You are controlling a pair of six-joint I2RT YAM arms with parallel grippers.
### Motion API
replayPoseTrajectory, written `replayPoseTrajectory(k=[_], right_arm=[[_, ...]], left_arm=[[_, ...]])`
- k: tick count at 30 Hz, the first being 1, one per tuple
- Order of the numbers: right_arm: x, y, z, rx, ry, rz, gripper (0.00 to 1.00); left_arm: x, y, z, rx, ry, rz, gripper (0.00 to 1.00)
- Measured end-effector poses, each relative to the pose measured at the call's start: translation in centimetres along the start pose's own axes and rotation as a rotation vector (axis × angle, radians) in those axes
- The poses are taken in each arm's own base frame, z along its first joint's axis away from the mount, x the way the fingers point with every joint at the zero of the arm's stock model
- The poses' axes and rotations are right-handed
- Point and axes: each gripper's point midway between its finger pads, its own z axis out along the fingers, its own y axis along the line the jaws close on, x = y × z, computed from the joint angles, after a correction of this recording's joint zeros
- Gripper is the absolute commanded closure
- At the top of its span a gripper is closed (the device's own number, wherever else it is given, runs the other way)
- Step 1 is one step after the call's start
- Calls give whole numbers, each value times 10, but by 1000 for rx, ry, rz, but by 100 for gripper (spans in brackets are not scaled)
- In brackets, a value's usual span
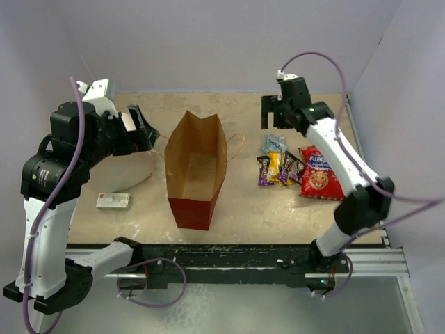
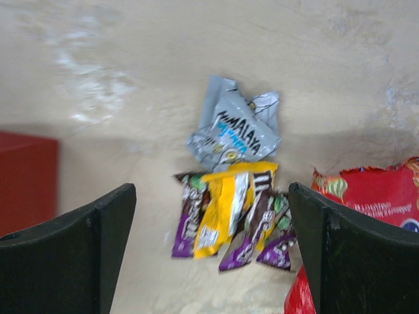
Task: Take the snacks out of the paper bag
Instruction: Reset both arms
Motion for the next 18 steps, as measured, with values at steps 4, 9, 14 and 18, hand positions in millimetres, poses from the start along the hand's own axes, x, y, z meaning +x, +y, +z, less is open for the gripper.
replayPoseTrajectory(k=[4,9,14,18], right_arm=[[-7,5,-74,-127,-116,35,0],[-7,-1,-165,-219,-257,85,0],[-9,-15,-264,-300,-447,142,1],[-21,-25,-341,-360,-615,180,1]], left_arm=[[7,-10,5,61,31,9,1],[0,-24,1,130,27,21,1],[-16,-34,-20,191,-57,32,1],[-31,-41,-45,238,-159,38,1]])
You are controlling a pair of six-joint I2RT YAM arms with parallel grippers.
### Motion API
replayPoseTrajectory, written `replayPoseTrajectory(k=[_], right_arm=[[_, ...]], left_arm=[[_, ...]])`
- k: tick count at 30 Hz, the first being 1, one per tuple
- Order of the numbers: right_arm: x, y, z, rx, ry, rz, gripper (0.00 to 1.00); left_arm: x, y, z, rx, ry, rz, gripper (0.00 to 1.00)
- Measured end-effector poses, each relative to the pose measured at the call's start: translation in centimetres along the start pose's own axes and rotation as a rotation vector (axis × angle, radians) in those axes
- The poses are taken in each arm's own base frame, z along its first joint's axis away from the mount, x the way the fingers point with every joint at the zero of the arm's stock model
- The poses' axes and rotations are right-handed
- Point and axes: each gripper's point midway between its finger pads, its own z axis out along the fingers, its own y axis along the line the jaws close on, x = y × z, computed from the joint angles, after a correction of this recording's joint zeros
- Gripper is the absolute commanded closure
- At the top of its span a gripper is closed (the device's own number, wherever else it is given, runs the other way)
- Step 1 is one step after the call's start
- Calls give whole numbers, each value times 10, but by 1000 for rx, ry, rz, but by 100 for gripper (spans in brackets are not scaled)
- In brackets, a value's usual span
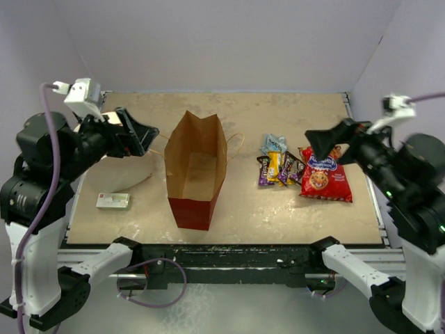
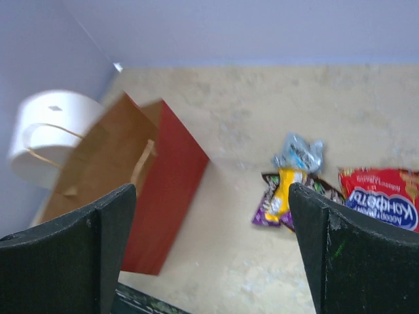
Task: Take the snacks out of the paper bag
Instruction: Reset both arms
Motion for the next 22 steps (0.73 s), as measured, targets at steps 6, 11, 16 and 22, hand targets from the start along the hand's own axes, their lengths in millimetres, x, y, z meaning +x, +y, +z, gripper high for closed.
replayPoseTrajectory(k=[6,11,16,22], right_arm=[[-43,17,-57,-63,-158,37,1],[-43,17,-62,-66,-165,67,0],[-38,13,-57,-41,-146,87,0],[-37,9,-54,-19,-144,90,1]], left_arm=[[-38,-18,-37,59,-182,16,1],[-59,-19,-63,44,-303,16,1],[-66,-17,-74,27,-346,7,1],[-67,-16,-77,14,-352,4,1]])
